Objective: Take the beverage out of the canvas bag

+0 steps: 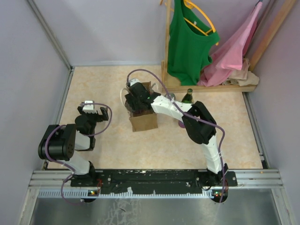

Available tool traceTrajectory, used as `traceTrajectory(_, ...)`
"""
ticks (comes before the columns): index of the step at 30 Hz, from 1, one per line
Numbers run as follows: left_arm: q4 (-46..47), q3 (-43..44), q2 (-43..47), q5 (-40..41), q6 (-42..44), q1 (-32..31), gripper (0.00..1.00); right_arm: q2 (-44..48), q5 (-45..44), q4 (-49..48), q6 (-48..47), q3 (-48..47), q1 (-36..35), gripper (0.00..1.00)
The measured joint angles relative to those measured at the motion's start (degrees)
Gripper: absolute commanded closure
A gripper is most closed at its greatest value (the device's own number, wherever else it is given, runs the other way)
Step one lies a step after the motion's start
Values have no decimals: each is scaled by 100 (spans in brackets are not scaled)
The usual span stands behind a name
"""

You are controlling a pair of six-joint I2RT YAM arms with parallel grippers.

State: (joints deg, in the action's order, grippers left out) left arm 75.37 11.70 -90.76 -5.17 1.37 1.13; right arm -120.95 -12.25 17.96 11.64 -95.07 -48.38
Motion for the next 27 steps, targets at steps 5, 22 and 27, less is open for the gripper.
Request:
traceTrajectory(5,0,0,2,0,0,0,0,-22,-46,-28,13,-17,-7,100)
traceTrajectory(22,0,0,0,0,0,0,0,1156,-31,-227,-295,664,-37,100)
traceTrajectory(27,0,0,2,0,0,0,0,1729,-26,-295,-369,737,-96,100)
